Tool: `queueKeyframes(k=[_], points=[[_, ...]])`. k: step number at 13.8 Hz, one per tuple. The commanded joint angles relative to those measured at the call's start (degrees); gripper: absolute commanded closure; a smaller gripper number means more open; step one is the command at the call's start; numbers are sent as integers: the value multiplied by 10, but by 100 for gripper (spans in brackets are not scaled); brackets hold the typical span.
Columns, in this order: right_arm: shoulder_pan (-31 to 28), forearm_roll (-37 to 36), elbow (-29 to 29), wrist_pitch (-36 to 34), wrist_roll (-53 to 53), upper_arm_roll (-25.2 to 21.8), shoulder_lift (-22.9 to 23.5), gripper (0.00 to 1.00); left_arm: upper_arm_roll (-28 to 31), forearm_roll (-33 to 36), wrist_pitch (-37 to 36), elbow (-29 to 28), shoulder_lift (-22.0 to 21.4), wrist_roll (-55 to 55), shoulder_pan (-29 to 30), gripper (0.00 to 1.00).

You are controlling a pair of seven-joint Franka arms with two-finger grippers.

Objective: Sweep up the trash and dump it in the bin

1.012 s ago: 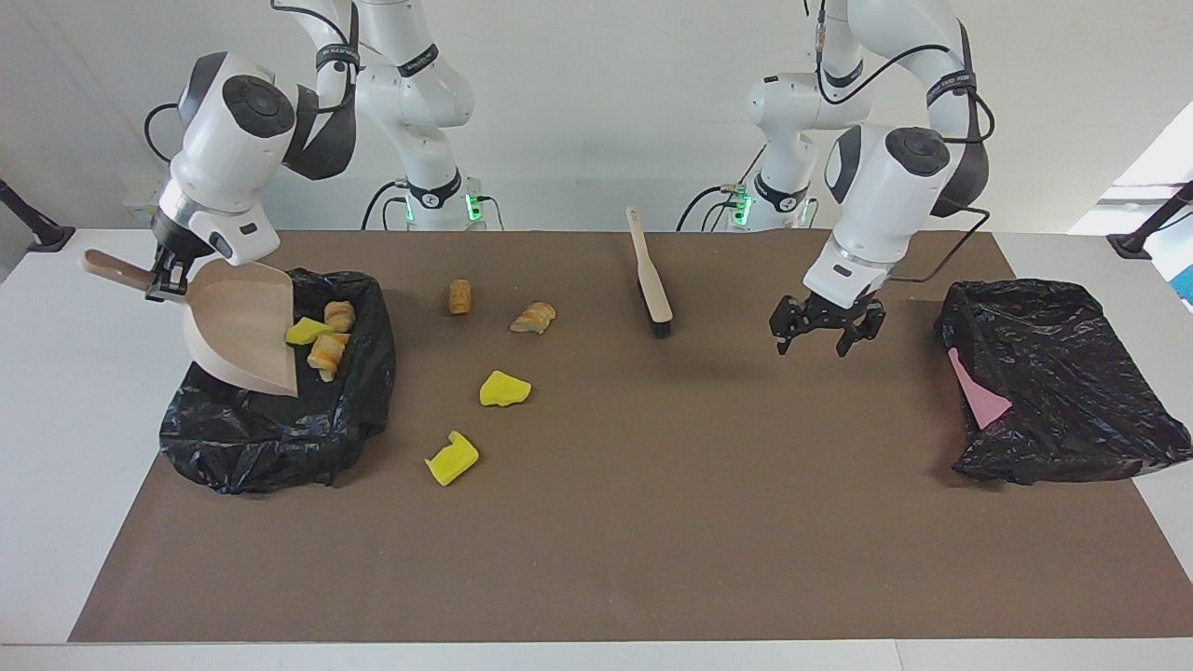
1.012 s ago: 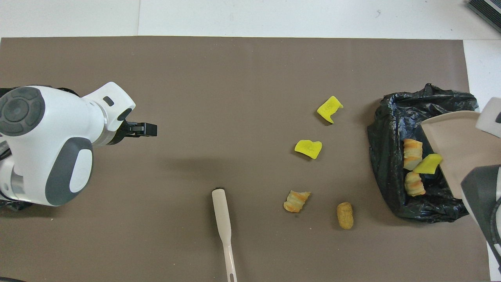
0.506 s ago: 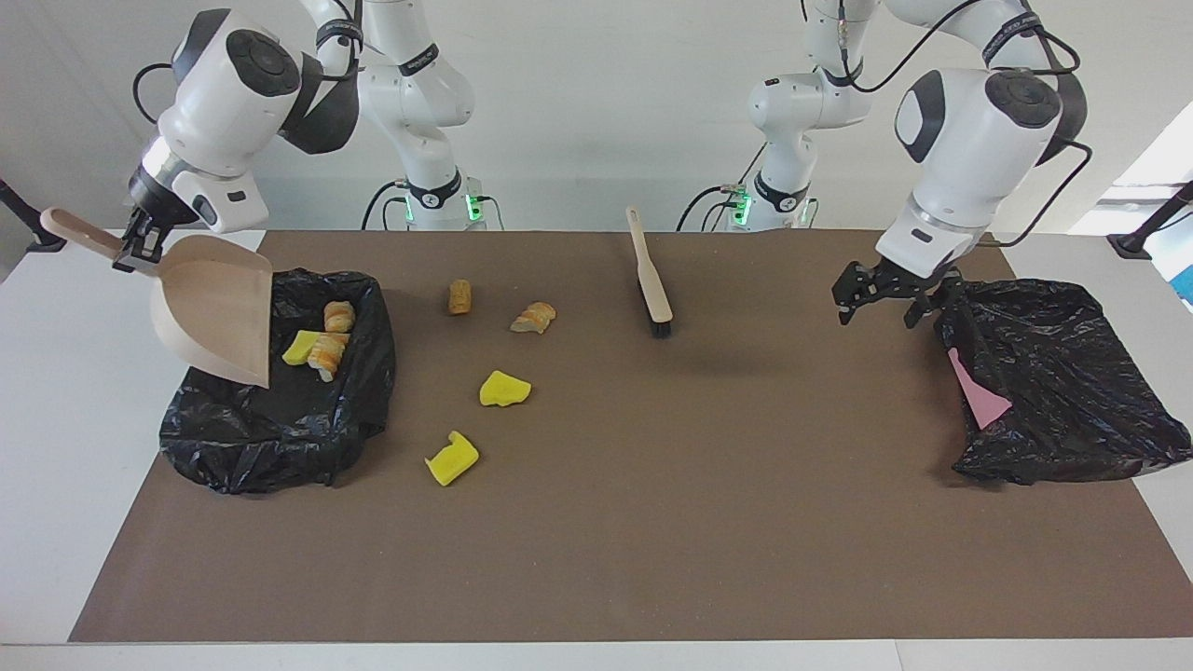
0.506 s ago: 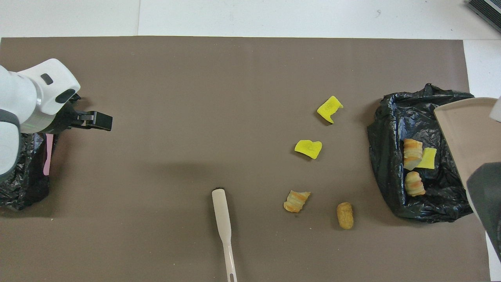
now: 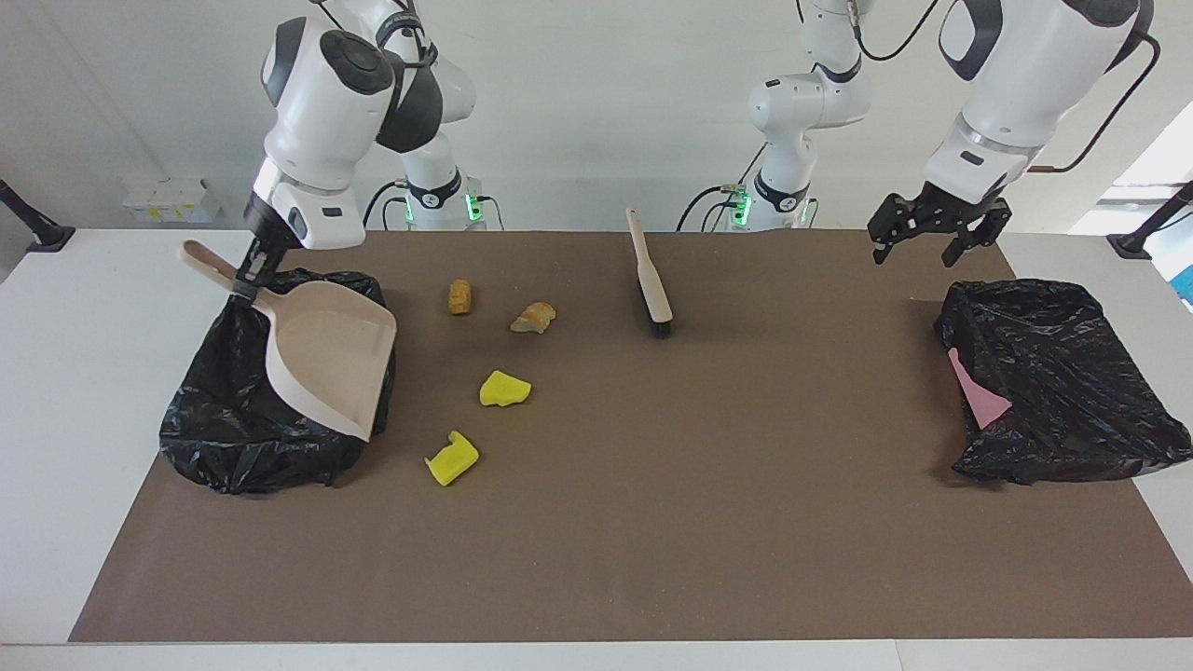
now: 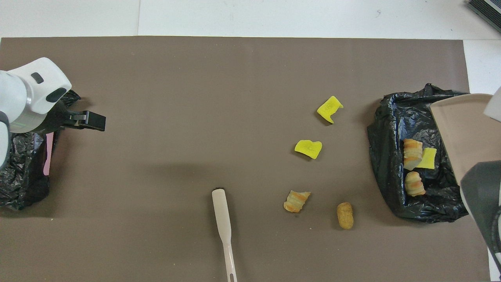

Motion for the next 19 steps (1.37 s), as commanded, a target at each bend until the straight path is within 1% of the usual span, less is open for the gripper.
queueKeyframes(k=[1,2,4,6,8,9,11,13,14,16,17,19], points=[[48,55,129,-65,135,-2,107,100,2,3,12,-7,-5,0,3,0],[62,79,149,-66,206,-2,128,100,2,3,33,-8,-3,1,4,0],[86,128,184,-66,349,-1,164,100,3,3,27,-9,-5,1,6,0],[106,182,220,-62,467,-1,198,100,4,2,20,-5,-4,0,21,0],[141,208,280,-63,575,-1,250,100,8,2,17,-3,-4,0,24,0],[152,230,308,-62,628,-1,273,100,23,1,9,-1,-4,0,21,0],[169,259,340,-52,732,1,309,100,31,-3,-1,2,0,0,19,0],[197,262,353,-44,814,0,327,100,44,-2,-3,11,1,0,6,0],[207,270,353,-26,864,1,337,100,58,3,-3,12,1,2,-13,0],[231,297,353,15,952,0,357,100,114,3,0,12,2,8,-68,0],[237,300,353,29,982,1,364,100,130,6,-8,13,2,8,-88,0],[240,342,352,66,1013,9,368,100,132,8,-19,27,12,11,-95,0]])
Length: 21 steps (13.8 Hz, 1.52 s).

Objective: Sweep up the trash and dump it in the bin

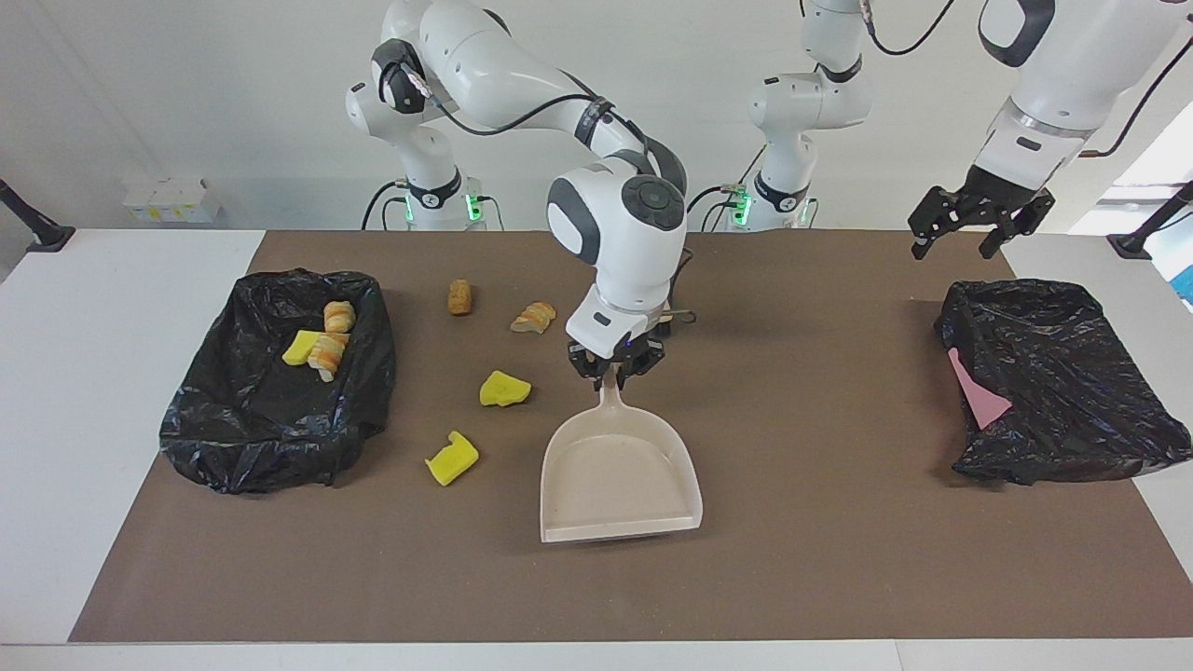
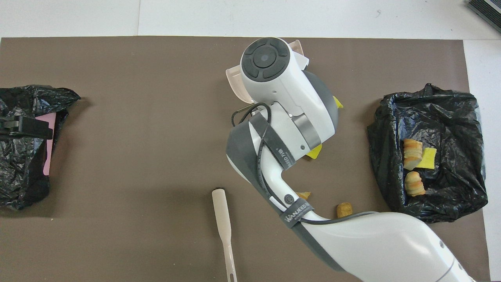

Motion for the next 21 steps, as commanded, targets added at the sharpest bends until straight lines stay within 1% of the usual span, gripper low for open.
queueKeyframes(k=[1,3,4,5,7,9,12,13,14,15,17,18,21], points=[[-3,46,26,29,29,9,23,100,16,13,-43,46,20,17,-19,0],[4,55,21,39,29,12,31,100,17,15,-74,72,35,66,-11,0],[13,57,19,41,30,12,38,100,16,13,-63,72,35,66,-12,0],[20,57,19,47,32,12,48,100,16,12,-43,66,33,59,-10,0],[22,57,19,55,38,11,57,100,16,13,-34,56,28,44,-11,0],[23,58,14,60,64,12,55,100,16,10,-28,51,29,25,-17,0],[19,77,9,61,67,12,53,100,15,11,-25,39,26,25,-20,0],[18,77,8,65,67,12,53,97,14,11,-21,30,22,24,-20,0],[14,79,8,70,65,12,53,87,13,11,-20,28,19,24,-21,0],[11,83,7,70,65,12,53,83,10,11,-19,25,17,23,-21,0],[13,83,7,71,63,12,52,65,8,11,-21,22,14,26,-22,0],[12,82,7,71,59,11,49,58,8,11,-23,20,13,28,-31,0],[3,87,4,69,64,10,24,22,8,10,-23,4,3,33,-32,0]])
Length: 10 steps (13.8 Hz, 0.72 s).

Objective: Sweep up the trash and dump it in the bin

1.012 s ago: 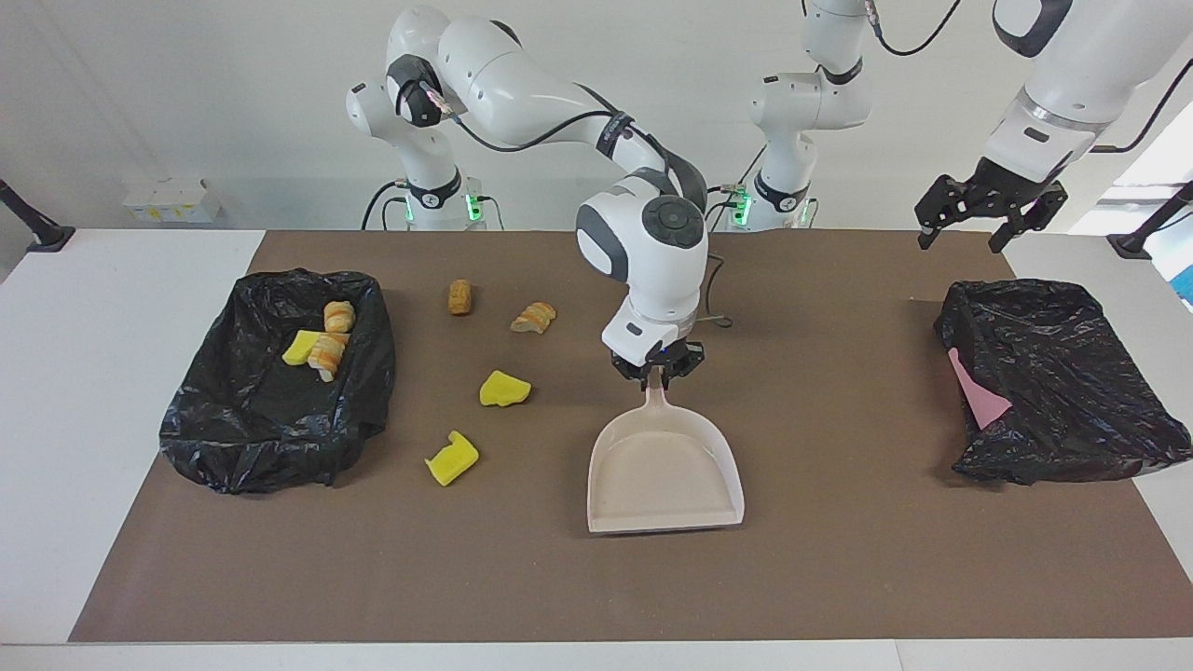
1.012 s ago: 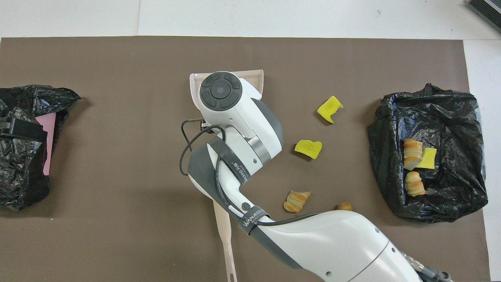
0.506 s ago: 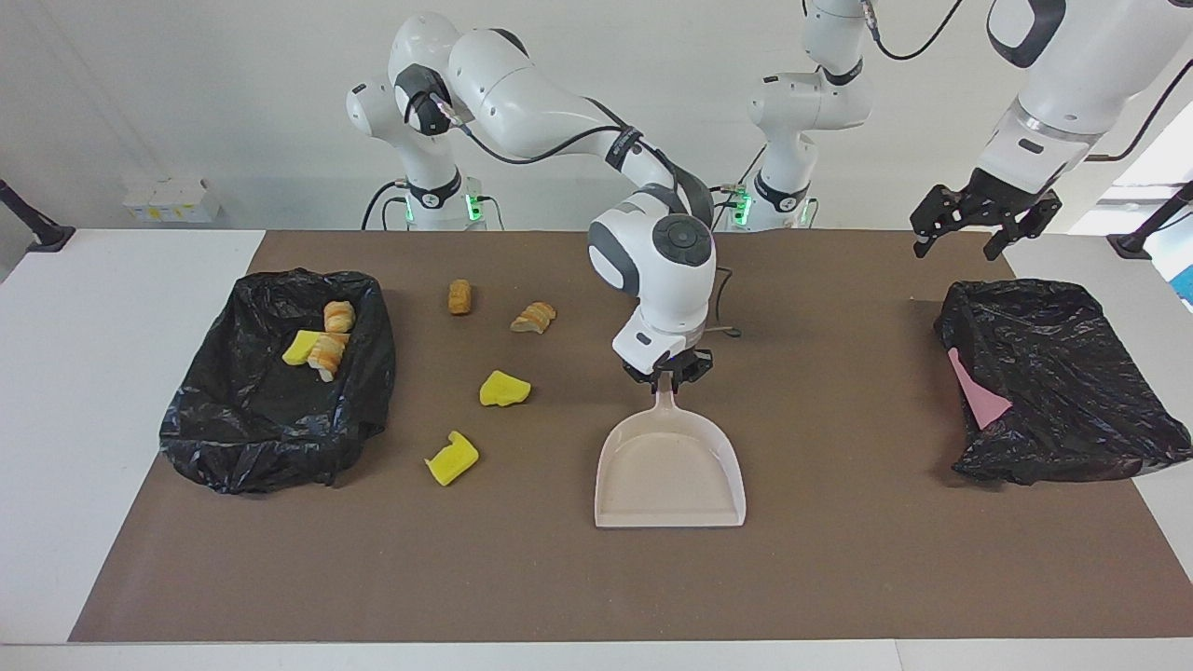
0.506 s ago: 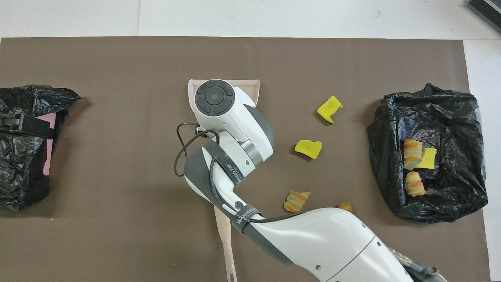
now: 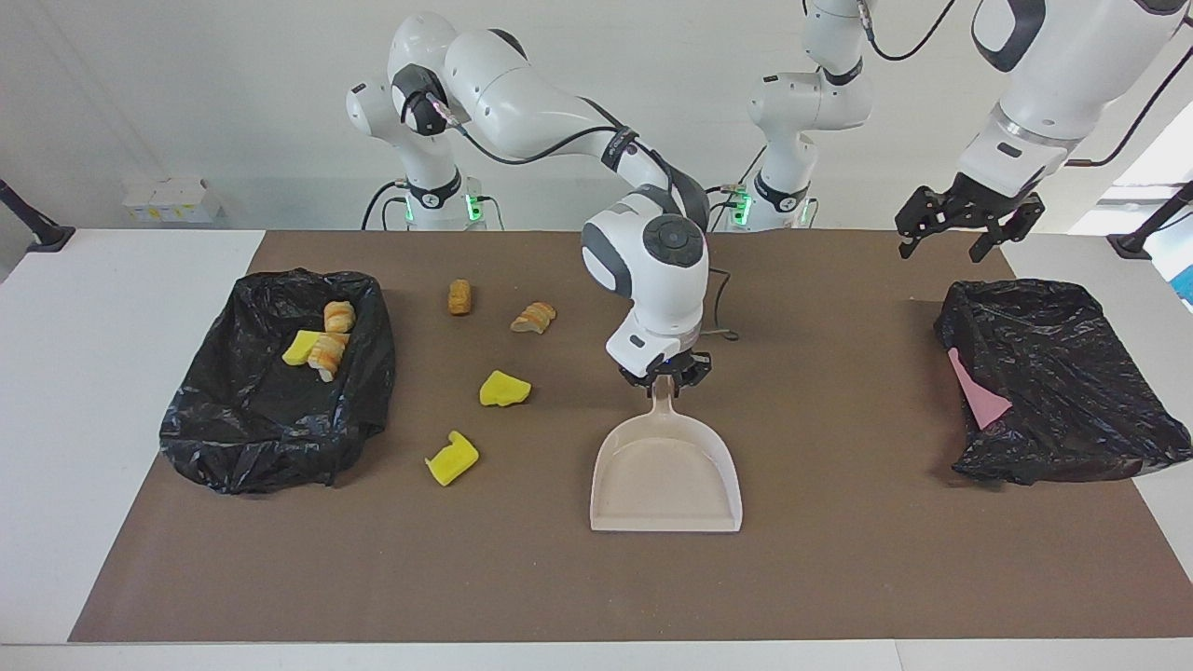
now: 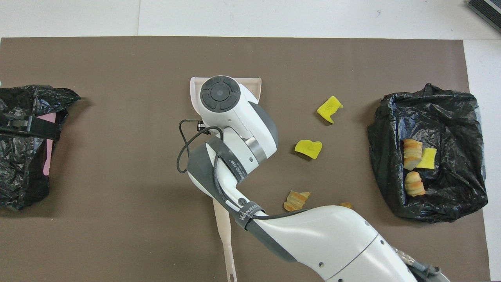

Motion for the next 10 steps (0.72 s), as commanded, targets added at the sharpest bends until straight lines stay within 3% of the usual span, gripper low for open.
queueKeyframes(k=[1,3,6,10], points=[[-10,19,-21,3,11,4,-37,18,5,5,11,-33,-25,0,-8,0],[-11,18,-63,0,39,0,-75,0,6,5,10,-33,-25,-1,-6,0],[-15,18,-155,-5,43,1,-173,0,5,5,11,-34,-25,-3,-3,0],[8,18,-343,-5,40,5,-328,0,5,6,17,-31,-15,-6,-11,0]])
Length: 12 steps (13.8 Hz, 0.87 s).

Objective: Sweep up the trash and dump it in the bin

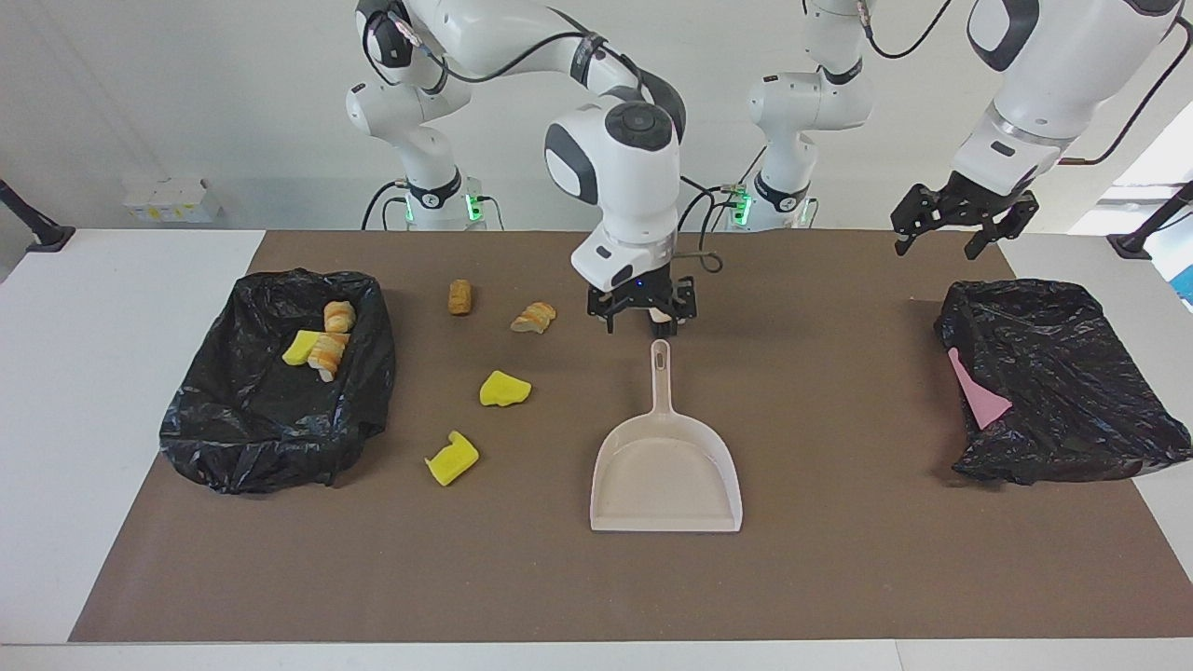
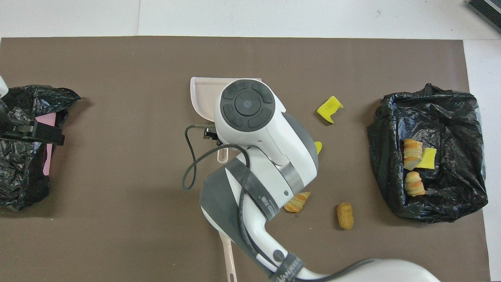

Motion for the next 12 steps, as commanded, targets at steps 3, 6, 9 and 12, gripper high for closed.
queueKeyframes(k=[3,6,9,12], points=[[52,48,-246,43,12,2,-163,0,3,5,50,-25,14,-9,-41,0],[79,72,-309,74,17,2,-201,0,3,4,96,-45,26,-11,-69,0],[118,107,-352,129,36,2,-200,0,3,5,121,-44,56,-39,-103,0],[164,107,-417,210,52,2,-193,0,3,5,152,-39,91,-67,-137,0]])
